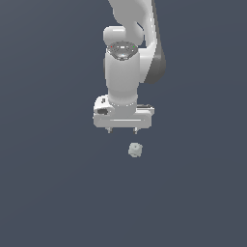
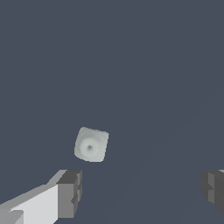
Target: Pick up the object and move it to a goal position.
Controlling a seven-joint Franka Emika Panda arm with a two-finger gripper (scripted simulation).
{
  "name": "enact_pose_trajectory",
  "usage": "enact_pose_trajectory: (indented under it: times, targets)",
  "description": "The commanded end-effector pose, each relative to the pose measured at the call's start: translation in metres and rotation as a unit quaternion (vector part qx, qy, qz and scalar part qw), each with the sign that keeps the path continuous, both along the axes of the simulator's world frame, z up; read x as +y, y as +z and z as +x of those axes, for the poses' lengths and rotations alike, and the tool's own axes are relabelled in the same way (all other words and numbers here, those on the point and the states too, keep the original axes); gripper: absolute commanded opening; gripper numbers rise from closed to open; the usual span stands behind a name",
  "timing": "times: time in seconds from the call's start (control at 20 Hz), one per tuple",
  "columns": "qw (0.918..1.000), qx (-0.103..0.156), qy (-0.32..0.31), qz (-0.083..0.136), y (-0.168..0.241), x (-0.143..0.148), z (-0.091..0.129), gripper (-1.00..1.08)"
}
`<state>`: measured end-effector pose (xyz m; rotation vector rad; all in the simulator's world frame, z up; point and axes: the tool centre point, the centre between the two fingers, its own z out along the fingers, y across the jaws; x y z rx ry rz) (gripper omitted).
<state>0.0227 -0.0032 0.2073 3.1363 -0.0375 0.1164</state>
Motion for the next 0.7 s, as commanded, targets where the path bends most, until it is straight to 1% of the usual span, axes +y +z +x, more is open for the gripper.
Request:
enact_pose_trajectory:
  times: [0.0,0.15,0.4,0.65]
  targets:
    - [1.0,0.0,0.0,0.0,0.0,0.0,0.0,1.0]
    - [1.0,0.0,-0.001,0.003,-0.002,0.004,0.0,1.0]
    - [0.9999,-0.001,-0.006,0.014,-0.007,0.022,-0.001,1.0]
    - [0.9999,-0.001,-0.007,0.015,-0.008,0.022,-0.001,1.0]
